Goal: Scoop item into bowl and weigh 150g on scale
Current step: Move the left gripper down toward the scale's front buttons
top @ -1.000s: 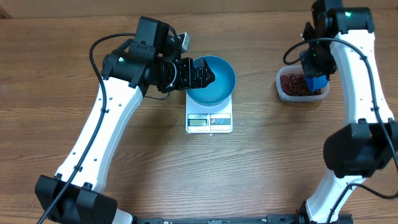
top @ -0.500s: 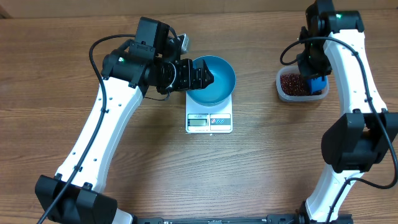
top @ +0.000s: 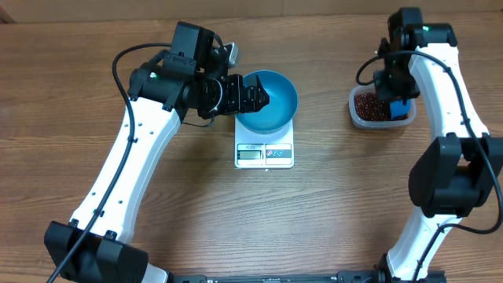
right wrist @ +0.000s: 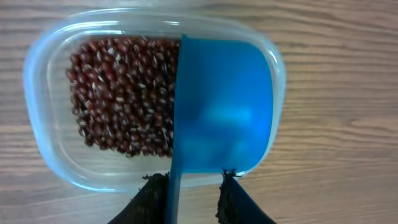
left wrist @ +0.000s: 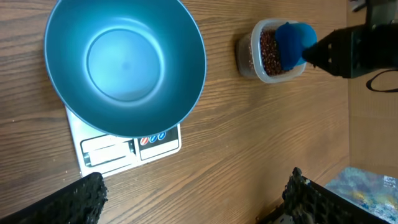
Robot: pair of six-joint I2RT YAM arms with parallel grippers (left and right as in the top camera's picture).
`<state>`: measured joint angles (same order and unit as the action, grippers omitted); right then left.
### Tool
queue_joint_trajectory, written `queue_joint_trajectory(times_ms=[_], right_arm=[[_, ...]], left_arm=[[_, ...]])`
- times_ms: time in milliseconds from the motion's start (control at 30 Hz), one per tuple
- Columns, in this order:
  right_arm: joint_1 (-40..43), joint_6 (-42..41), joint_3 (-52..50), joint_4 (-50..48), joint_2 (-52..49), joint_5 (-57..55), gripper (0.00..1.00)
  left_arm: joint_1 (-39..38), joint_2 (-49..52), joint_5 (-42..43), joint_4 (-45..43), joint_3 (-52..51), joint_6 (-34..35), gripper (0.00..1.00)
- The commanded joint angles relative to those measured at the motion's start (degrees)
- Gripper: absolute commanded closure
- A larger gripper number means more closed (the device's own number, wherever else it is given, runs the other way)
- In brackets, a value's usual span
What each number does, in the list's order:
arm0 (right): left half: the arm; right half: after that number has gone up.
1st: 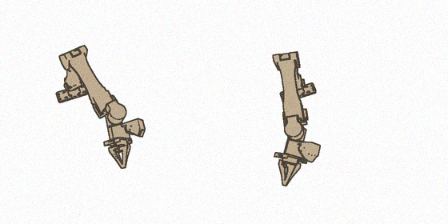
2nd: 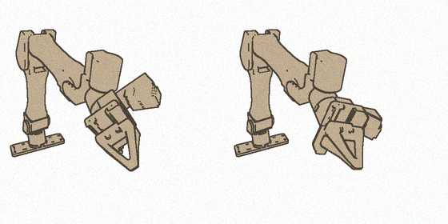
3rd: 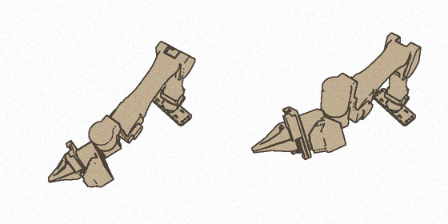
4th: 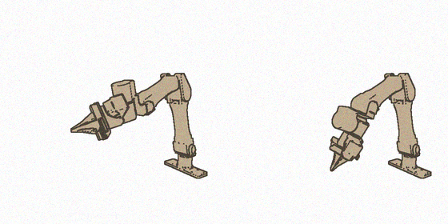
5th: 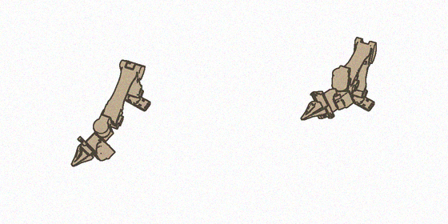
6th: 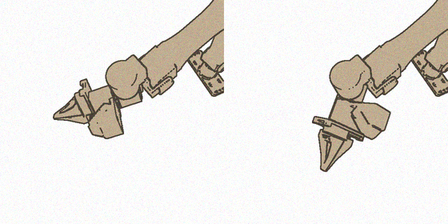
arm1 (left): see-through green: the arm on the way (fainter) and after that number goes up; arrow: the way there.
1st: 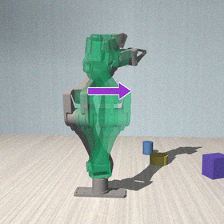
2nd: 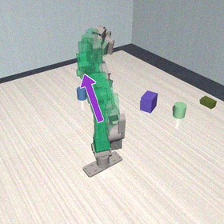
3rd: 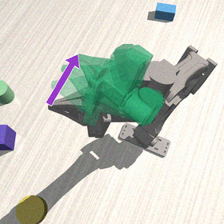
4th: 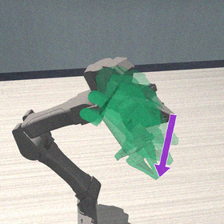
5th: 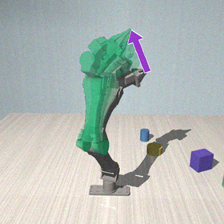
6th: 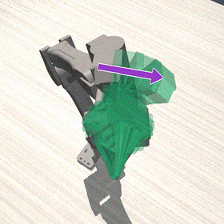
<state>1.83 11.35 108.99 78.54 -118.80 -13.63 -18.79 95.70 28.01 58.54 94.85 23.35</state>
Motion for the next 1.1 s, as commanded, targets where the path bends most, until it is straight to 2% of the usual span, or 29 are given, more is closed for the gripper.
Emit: queue_joint_trajectory(times_ms=[0,100,367,633,800,833,867,900,933,1067], right_arm=[[0.57,-0.83,-0.61,-1.53,-0.50,-0.46,0.73],[0.57,-1.07,-0.63,-2.03,-0.50,-0.46,0.74],[0.61,-2.34,-0.63,-3.54,-0.50,-0.46,0.96],[0.61,-2.32,-0.63,-3.13,-0.50,1.95,0.96],[0.61,-2.36,-0.63,-3.54,-0.50,1.92,0.96],[0.61,-2.36,-0.63,-3.76,-0.50,1.92,0.96],[0.61,-2.36,-0.63,-4.00,-0.50,1.95,0.96],[0.61,-2.36,-0.63,-4.17,-0.50,1.92,0.96],[0.61,-2.36,-0.63,-4.24,-0.50,1.92,0.96],[0.61,-2.36,-0.63,-4.59,-0.50,1.92,0.96]], left_arm=[[-0.55,-0.35,-0.57,-0.07,-0.04,-1.53,0.05],[-0.55,-0.35,-0.57,-0.04,-0.02,-1.53,0.05],[-0.55,-0.35,-1.51,-0.07,-0.04,-1.53,0.00],[-0.37,-0.35,-3.23,0.31,-0.02,-2.43,0.02],[-1.16,-0.35,-10.80,1.14,-0.04,-5.14,0.45],[-1.31,-0.33,-12.61,1.68,-0.04,-5.86,0.56],[-1.57,-0.33,-14.49,2.49,-0.04,-6.64,0.75],[-1.70,-0.33,-15.17,2.99,-0.04,-6.84,0.91],[-2.01,-0.33,-15.78,3.74,-0.04,-7.17,0.96],[-3.63,-0.33,-16.22,6.01,-0.57,-10.91,0.96]])
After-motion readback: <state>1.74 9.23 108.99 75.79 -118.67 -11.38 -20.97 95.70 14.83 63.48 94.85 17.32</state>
